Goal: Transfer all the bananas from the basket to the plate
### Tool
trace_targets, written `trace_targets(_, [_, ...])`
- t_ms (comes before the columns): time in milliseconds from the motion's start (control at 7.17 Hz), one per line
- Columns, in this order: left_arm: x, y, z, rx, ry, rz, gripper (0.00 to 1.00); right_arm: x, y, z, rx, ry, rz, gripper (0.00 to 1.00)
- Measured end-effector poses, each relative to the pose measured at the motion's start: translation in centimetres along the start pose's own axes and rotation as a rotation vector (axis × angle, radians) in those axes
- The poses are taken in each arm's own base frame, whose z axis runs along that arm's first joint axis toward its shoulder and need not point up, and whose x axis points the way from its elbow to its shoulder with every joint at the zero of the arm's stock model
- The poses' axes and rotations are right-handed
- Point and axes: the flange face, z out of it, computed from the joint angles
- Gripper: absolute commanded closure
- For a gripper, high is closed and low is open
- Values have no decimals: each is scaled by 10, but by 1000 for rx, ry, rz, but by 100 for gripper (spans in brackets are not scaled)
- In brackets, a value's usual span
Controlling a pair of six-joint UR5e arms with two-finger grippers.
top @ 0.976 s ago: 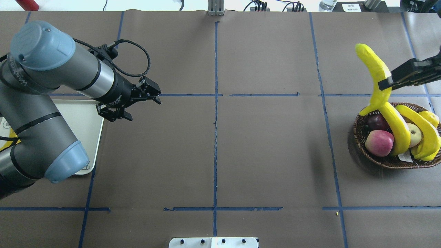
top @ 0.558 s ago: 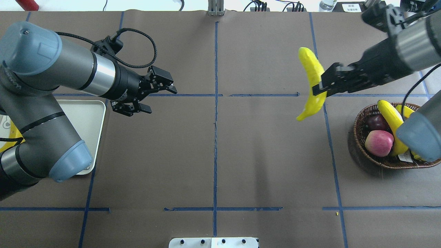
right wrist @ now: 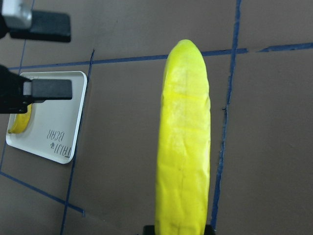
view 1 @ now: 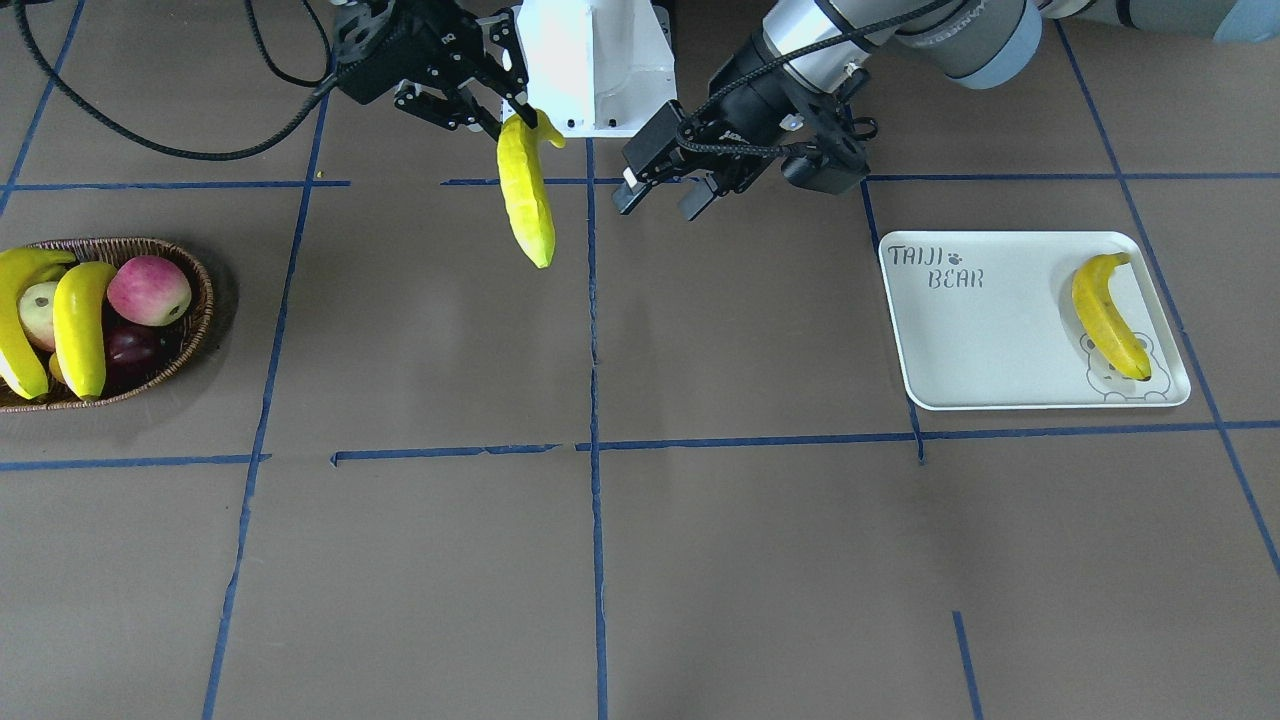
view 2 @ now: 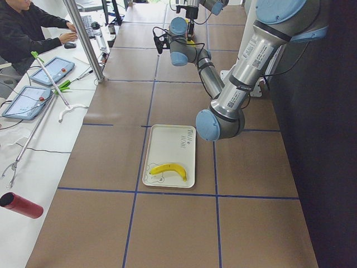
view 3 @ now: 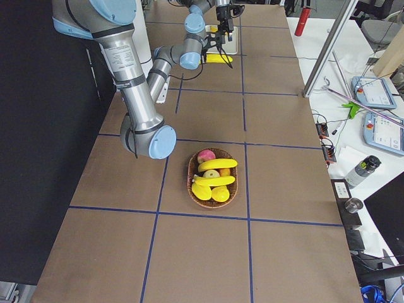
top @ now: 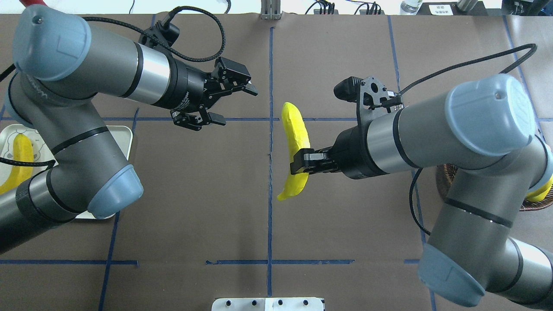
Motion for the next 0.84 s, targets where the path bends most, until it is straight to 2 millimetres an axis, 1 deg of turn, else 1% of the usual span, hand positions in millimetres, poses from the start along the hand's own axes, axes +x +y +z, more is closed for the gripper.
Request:
trace_targets(139, [5, 10, 7, -11, 17, 1, 3, -12, 13, 5, 9, -15, -16, 99])
trace_targets(279, [6, 21, 15, -14, 32, -4, 3, -22, 21, 5, 14, -32, -19, 99])
trace_targets(558, [4, 41, 30, -33, 42, -7, 3, -31, 26, -3, 19, -57, -7, 99])
trace_targets(697, [3, 49, 33, -47, 45, -4, 8, -32, 27, -6, 22, -63, -6, 99])
trace_targets(836, [3, 57, 36, -61, 48, 0, 44, -33, 27, -7, 23, -66, -5, 99])
